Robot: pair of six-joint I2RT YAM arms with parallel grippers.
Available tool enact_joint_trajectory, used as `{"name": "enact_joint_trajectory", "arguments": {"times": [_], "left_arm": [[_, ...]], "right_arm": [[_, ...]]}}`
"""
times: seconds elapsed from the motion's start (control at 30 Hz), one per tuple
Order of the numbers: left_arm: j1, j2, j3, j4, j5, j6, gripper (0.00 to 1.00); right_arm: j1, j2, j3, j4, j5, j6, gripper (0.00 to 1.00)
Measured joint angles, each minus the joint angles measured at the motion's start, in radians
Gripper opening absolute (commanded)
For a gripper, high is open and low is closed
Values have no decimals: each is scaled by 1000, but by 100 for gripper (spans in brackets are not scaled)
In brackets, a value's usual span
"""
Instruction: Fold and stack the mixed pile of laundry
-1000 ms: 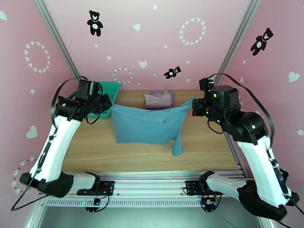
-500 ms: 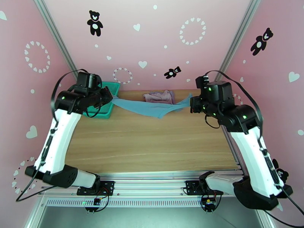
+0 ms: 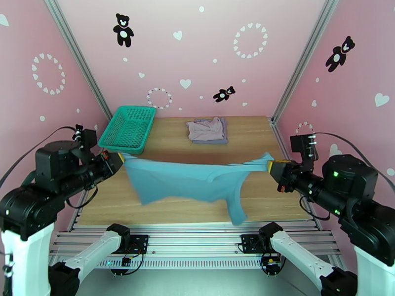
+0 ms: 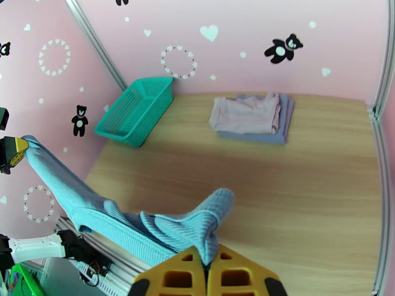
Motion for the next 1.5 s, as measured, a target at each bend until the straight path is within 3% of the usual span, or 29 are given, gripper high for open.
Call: {"name": "enact_joint_trajectory", "arguments": {"times": [0.2, 0.3, 0.43, 0.53, 0.8, 0.97, 1.17, 1.2, 1.3, 1.4, 1.5], "left_arm": [[1, 10, -364, 97, 26, -19, 0], [1, 147, -514, 200, 29, -23, 0], [1, 435, -560, 343, 14, -17, 0], [1, 632, -515, 414, -29, -6, 0], [5, 1080, -206, 500, -108, 22, 0], [18, 1254, -64, 497, -114, 28, 0], [33, 1350, 93, 480, -114, 36, 0], [35, 1360, 111, 473, -114, 39, 3], [41, 1380, 145, 464, -109, 42, 29], [46, 1392, 163, 463, -101, 46, 50], [47, 1392, 175, 460, -90, 50, 61]], "right_arm": [[0, 34, -319, 60, 17, 32, 0], [-1, 121, -441, 115, 67, 35, 0], [-10, 312, -494, 216, 170, 24, 0], [-34, 462, -490, 308, 235, 6, 0], [-131, 850, -367, 476, 306, -46, 0], [-168, 1032, -250, 523, 315, -69, 0], [-190, 1193, -112, 536, 315, -87, 1], [-190, 1213, -94, 535, 315, -87, 13], [-191, 1255, -50, 534, 311, -91, 51], [-190, 1266, -32, 533, 298, -96, 65], [-191, 1265, -25, 536, 280, -102, 73]]}}
